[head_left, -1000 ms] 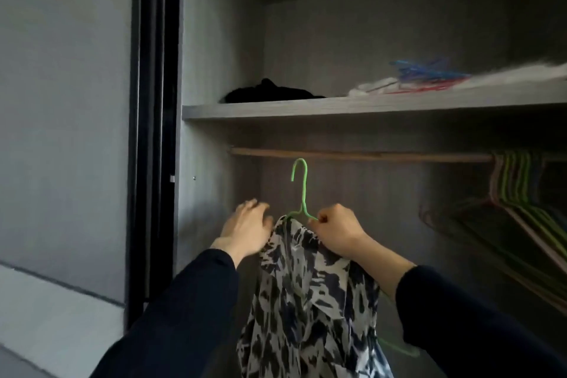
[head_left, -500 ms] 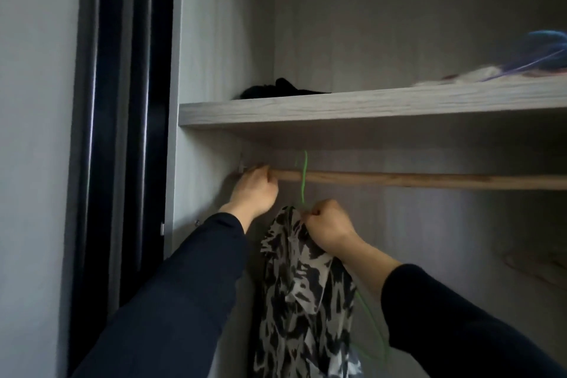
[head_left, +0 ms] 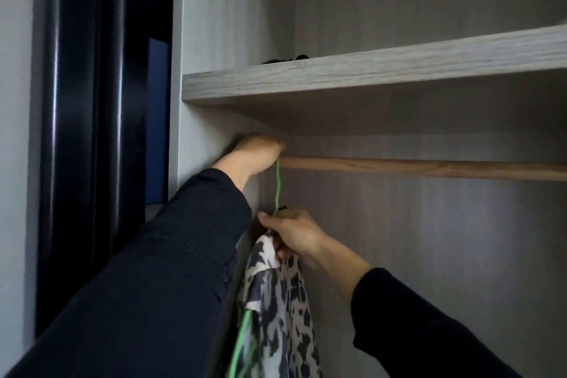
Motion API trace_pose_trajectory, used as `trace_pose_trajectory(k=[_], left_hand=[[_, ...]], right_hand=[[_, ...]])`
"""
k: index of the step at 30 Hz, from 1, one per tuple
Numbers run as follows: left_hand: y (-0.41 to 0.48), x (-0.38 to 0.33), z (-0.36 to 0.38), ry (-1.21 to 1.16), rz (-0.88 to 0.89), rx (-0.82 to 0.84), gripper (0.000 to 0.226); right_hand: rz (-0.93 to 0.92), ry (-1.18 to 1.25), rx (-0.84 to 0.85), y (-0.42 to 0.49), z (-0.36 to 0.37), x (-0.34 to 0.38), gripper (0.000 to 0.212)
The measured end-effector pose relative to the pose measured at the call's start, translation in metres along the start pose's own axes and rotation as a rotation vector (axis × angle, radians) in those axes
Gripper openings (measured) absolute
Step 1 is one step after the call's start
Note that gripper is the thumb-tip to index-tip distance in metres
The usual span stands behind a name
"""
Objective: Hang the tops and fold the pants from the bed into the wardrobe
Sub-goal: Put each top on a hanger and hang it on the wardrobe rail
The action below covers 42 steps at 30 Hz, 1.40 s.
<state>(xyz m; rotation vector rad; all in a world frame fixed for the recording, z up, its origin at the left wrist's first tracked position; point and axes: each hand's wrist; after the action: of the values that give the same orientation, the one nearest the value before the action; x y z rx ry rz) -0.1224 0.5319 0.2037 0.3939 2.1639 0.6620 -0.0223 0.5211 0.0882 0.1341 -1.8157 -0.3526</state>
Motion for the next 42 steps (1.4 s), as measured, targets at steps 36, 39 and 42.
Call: trace_pose_trajectory(k=[36, 39, 42], left_hand=[[-0.146, -0.232, 0.231, 0.113, 0.733, -0.081, 0.042], [-0.147, -0.229, 0.239, 0.089, 0.736, -0.123, 0.043], [-0.149, -0.223, 0.244, 0.055, 0.761, -0.147, 0.048]], right_hand=[[0.012, -1.763, -0.868, -0.259, -0.374, 0.003, 0.038], [0.144, -1.905, -0.851, -0.269, -0.397, -0.001, 0.044], [0.177, -1.982, -0.768, -0.272, -0.401, -0.007, 0.042]])
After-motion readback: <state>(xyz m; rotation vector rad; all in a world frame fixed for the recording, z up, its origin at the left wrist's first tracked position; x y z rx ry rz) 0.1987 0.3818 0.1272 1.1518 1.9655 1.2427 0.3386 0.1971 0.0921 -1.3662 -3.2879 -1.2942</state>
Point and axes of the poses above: each hand's wrist, its own y-axis towards the middle knuckle, its own z-axis out of the palm, x = y × z, and after that the axes turned 6 degrees about -x, right-handed
